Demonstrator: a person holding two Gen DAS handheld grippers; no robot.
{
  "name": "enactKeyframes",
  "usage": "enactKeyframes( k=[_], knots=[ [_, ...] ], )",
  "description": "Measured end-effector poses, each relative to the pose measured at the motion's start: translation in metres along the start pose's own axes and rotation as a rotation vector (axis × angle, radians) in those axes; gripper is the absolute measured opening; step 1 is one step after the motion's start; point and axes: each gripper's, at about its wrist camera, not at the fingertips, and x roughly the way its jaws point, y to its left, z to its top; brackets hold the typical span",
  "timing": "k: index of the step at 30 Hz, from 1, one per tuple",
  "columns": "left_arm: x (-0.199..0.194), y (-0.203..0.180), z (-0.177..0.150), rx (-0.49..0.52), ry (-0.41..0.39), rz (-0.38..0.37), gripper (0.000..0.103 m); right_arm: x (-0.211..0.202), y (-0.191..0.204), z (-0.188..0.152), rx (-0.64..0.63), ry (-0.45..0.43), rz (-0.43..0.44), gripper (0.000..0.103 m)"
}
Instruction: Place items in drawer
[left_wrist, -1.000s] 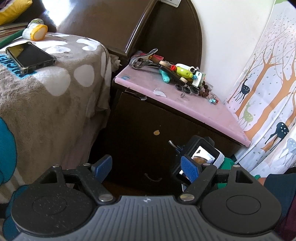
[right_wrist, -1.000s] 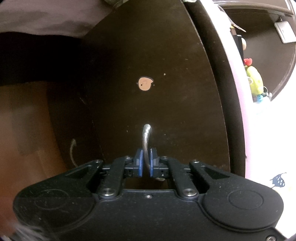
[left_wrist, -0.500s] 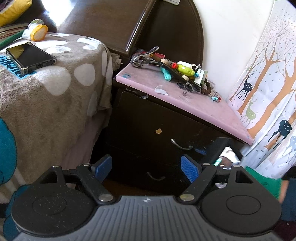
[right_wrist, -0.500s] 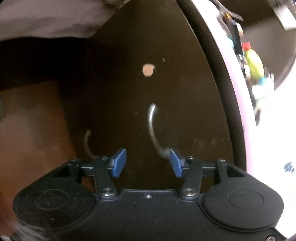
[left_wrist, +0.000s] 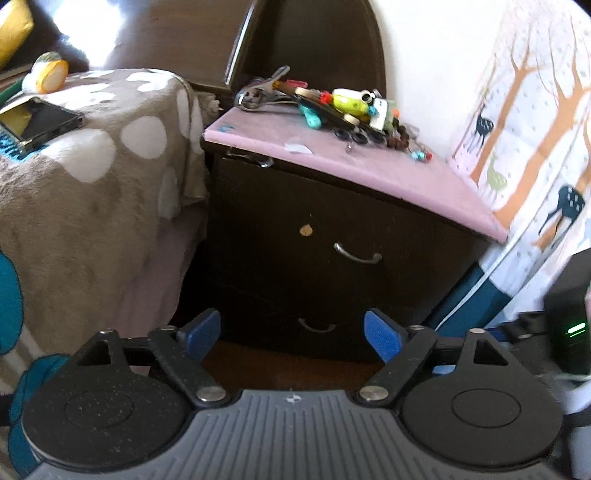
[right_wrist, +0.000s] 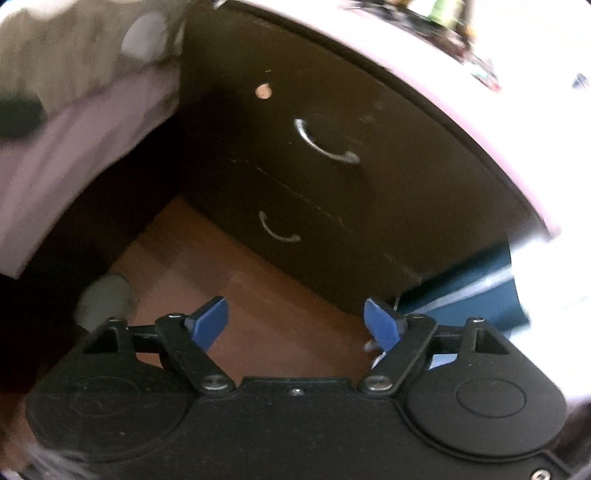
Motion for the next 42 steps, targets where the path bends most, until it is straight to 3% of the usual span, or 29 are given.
enactKeyframes(
  k=[10, 14, 29, 42],
  knots=[
    [-0.005, -0.031, -0.014, 0.092, 0.039, 0.015, 0.088, -0.080, -0.023, -0.035, 0.230, -0.083, -0.055, 0.086],
    [-0.026, -0.050, -0.011, 0.127, 0.001, 0.034, 0.089, -0.112, -0.034, -0.050, 0.298, -0.113, -0.076, 0.088],
    [-0.112, -0.114, 0.003, 0.271, -0.140, 0.111, 0.095, -0.199, -0.046, -0.083, 0.389, -0.241, -0.092, 0.092],
    [-0.168, -0.127, 0.017, 0.284, -0.172, 0.069, 0.095, -0.253, -0.051, -0.090, 0.423, -0.323, -0.084, 0.094]
  ],
)
